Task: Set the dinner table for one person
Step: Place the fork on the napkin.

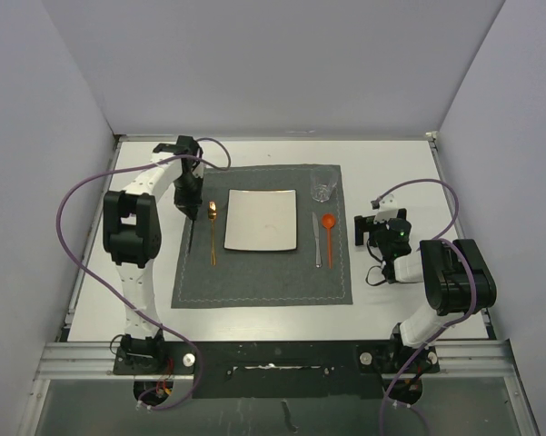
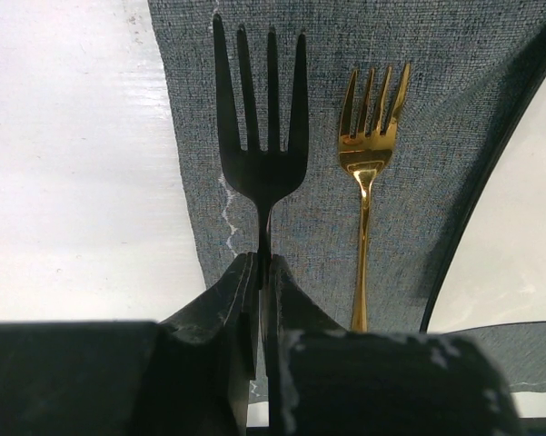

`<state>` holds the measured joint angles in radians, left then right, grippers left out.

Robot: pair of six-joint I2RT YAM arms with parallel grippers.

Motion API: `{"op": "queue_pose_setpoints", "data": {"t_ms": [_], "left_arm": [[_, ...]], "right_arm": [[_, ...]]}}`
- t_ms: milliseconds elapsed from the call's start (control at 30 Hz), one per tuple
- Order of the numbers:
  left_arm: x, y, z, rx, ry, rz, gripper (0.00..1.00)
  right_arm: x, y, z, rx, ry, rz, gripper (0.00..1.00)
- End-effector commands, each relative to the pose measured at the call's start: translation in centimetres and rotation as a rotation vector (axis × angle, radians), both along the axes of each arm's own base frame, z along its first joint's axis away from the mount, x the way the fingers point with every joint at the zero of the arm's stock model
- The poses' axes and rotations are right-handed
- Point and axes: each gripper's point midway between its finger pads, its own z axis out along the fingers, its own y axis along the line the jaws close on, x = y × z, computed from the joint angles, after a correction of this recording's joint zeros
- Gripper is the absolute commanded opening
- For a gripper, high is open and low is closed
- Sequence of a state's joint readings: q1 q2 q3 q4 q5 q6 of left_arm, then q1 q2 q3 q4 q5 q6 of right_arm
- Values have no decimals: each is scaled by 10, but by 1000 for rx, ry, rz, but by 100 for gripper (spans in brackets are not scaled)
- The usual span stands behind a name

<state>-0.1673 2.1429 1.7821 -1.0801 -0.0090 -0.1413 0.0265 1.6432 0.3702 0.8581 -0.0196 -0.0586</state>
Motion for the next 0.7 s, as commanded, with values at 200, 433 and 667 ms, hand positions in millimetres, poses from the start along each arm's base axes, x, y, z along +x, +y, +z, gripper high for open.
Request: {"op": "queue_pose_setpoints", "data": {"t_ms": [200, 433, 667], "left_arm": [[12, -11, 14, -36, -52, -3, 0], [11, -14, 2, -37, -23, -3, 0], [4, -13, -3, -22, 9, 11, 0]], "right_arm": [[16, 1, 26, 12, -90, -1, 98], [16, 1, 26, 12, -89, 0, 98], [17, 0, 27, 13, -92, -1, 98]]}}
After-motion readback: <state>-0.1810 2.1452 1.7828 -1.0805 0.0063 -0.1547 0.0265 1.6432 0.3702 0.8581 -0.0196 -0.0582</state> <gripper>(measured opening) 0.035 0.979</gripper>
